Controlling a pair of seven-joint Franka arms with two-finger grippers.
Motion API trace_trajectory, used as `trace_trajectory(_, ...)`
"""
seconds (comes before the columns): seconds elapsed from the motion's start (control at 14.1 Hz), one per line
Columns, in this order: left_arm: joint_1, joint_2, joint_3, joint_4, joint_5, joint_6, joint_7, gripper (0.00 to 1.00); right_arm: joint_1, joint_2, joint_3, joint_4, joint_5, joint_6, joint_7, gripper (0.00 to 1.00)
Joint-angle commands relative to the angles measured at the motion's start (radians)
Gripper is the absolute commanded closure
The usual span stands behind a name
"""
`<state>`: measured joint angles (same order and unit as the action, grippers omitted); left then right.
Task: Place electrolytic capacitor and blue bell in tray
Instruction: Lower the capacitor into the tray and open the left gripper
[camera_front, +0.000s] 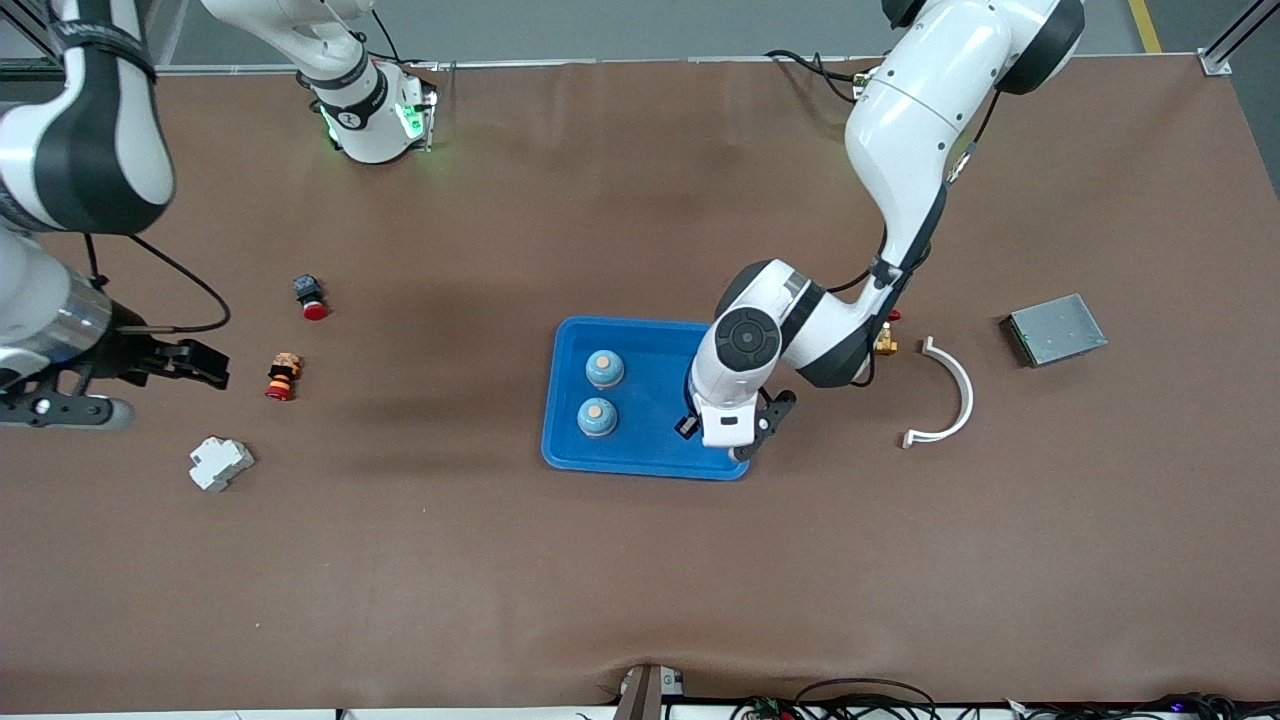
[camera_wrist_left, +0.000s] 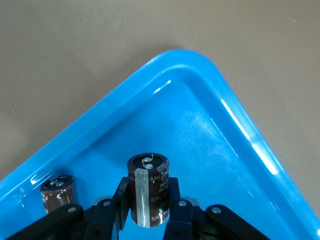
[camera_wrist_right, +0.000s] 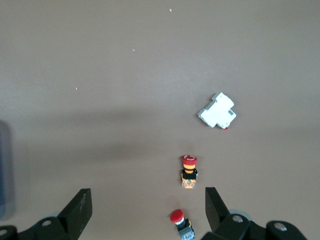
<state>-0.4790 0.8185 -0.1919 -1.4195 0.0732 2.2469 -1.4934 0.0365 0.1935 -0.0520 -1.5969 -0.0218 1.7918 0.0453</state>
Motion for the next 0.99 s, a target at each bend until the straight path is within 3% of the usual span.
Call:
trace_trajectory(0.0,-0.013,0.022,0.014,0.025,-0.004,0.0,-0.01,1.0,-0.047,-0.048,0.018,-0.038,0.033,-0.006,-0.042,0.0)
trace_trajectory(0.92,-0.012,0.05,0.023,0.025,-0.001,0.025,-0.008,0.96,-0.072,-0.075,0.017,-0.038,0.033,-0.029,-0.051,0.0)
